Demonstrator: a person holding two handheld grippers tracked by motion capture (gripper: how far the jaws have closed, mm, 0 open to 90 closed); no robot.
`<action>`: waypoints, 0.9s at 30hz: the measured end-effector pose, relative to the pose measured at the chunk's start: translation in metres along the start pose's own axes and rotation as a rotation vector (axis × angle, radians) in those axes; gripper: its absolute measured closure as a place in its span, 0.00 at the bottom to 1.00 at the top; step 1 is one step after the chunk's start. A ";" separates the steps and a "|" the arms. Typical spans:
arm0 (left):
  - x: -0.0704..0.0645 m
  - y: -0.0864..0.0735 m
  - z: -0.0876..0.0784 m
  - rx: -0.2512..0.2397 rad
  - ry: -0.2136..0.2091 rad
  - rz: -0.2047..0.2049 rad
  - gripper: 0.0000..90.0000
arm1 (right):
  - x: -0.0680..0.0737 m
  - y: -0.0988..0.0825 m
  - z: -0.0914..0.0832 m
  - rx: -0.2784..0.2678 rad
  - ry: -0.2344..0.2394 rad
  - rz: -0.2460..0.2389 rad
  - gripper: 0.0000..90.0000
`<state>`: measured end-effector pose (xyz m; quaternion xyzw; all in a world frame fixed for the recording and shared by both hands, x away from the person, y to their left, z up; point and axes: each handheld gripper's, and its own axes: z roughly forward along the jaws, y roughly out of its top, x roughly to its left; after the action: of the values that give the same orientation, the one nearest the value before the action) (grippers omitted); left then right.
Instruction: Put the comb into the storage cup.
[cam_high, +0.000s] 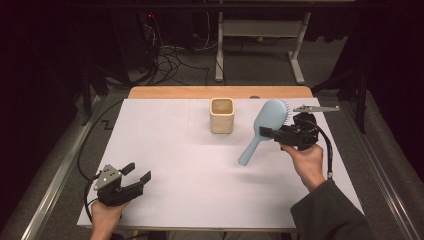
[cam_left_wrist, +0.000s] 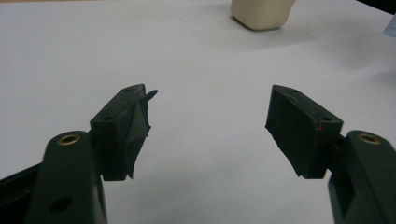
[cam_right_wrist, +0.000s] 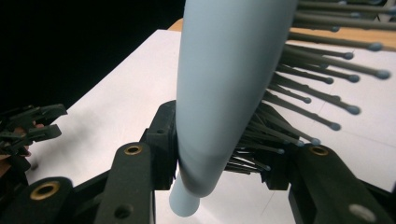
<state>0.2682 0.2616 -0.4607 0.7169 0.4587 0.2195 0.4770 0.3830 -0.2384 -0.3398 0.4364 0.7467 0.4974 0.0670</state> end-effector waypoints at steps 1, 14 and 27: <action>0.000 0.000 0.000 0.000 0.000 -0.001 0.34 | 0.000 0.002 0.000 -0.002 -0.002 -0.003 0.64; 0.005 -0.001 0.000 -0.004 0.018 -0.018 0.35 | 0.002 0.017 0.001 -0.012 -0.028 -0.029 0.64; 0.006 -0.002 0.002 0.009 0.020 -0.013 0.35 | 0.002 0.034 0.008 -0.020 -0.046 -0.041 0.64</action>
<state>0.2718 0.2658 -0.4643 0.7139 0.4691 0.2215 0.4704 0.4059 -0.2268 -0.3154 0.4314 0.7489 0.4933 0.0986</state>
